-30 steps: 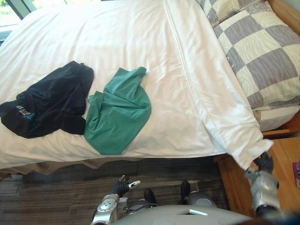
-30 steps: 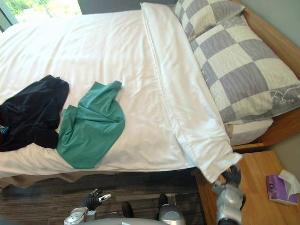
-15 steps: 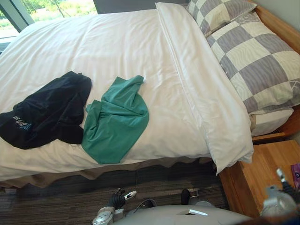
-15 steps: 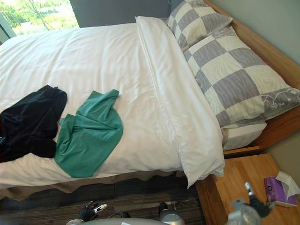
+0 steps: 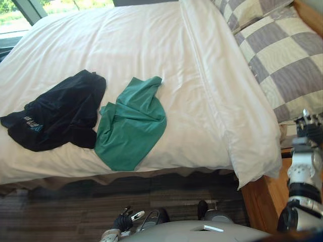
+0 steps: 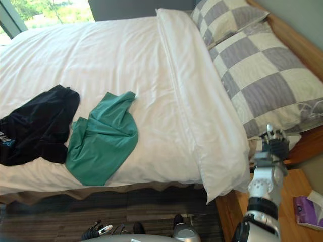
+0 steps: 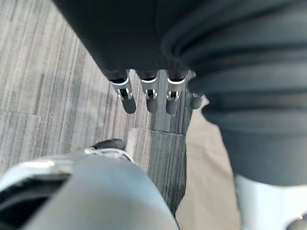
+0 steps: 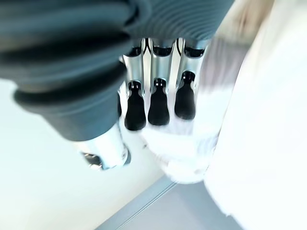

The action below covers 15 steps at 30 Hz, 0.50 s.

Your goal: Tidy the bed and pick cloth on bed and put in laundry

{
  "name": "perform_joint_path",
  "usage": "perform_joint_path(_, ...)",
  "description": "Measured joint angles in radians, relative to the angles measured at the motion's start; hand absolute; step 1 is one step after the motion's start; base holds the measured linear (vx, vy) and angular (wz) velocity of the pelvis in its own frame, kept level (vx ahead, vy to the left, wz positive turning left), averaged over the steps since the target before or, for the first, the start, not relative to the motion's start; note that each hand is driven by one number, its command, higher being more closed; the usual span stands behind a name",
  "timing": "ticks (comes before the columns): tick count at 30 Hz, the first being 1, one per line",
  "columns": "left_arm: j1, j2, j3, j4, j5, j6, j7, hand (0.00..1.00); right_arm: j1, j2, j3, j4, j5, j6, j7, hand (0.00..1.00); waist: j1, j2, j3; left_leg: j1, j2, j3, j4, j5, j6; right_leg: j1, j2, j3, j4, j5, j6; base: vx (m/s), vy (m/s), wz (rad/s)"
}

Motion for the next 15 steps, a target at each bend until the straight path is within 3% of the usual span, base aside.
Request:
perform_joint_path(2,-0.028,0.003,-0.013,-0.003,-0.037,-0.001,-0.003,0.00,-0.079,-0.037,0.018,-0.019,0.044,0.000,-0.014,1.00,0.004,0.027,0.052,-0.031,-0.001,-0.016,0.000,0.012,0.008,-0.025,-0.002,-0.010,0.001,0.007,-0.002,-0.05,-0.007,0.16)
perform_joint_path(4,-0.048,0.007,-0.025,-0.004,-0.047,-0.001,-0.004,0.00,-0.120,-0.042,0.021,-0.028,0.066,-0.001,-0.023,1.00,0.005,0.036,0.081,-0.054,-0.001,-0.023,0.001,0.021,0.011,-0.046,-0.002,-0.016,0.003,0.012,-0.005,-0.06,-0.016,0.12)
perform_joint_path(6,-0.102,0.007,-0.047,-0.016,-0.097,-0.001,-0.004,0.00,-0.195,-0.044,0.034,-0.037,0.109,-0.008,-0.060,1.00,0.016,0.052,0.159,-0.100,0.003,-0.023,0.001,0.039,0.014,-0.102,-0.002,-0.016,0.028,0.015,-0.009,-0.06,-0.020,0.05)
perform_joint_path(9,-0.146,0.002,-0.065,-0.052,-0.122,-0.005,-0.003,0.00,-0.212,-0.043,0.049,-0.088,0.129,-0.018,-0.096,1.00,0.031,0.072,0.223,-0.155,0.005,-0.020,0.003,0.055,0.017,-0.179,-0.006,-0.018,0.075,0.005,-0.019,-0.03,-0.013,0.05)
perform_joint_path(12,-0.192,-0.021,-0.077,-0.055,-0.145,-0.019,0.003,0.00,-0.212,-0.027,0.056,-0.111,0.129,-0.023,-0.135,1.00,0.046,0.092,0.264,-0.213,0.004,-0.019,0.031,0.057,0.015,-0.257,-0.022,-0.020,0.151,-0.025,-0.026,0.01,-0.022,0.06)
perform_joint_path(15,-0.195,-0.032,-0.091,-0.069,-0.154,-0.023,0.005,0.00,-0.204,0.021,0.069,-0.102,0.130,-0.024,-0.157,1.00,0.049,0.093,0.268,-0.234,0.001,-0.008,0.033,0.060,0.010,-0.310,-0.033,-0.020,0.213,-0.056,-0.031,0.02,-0.037,0.00)
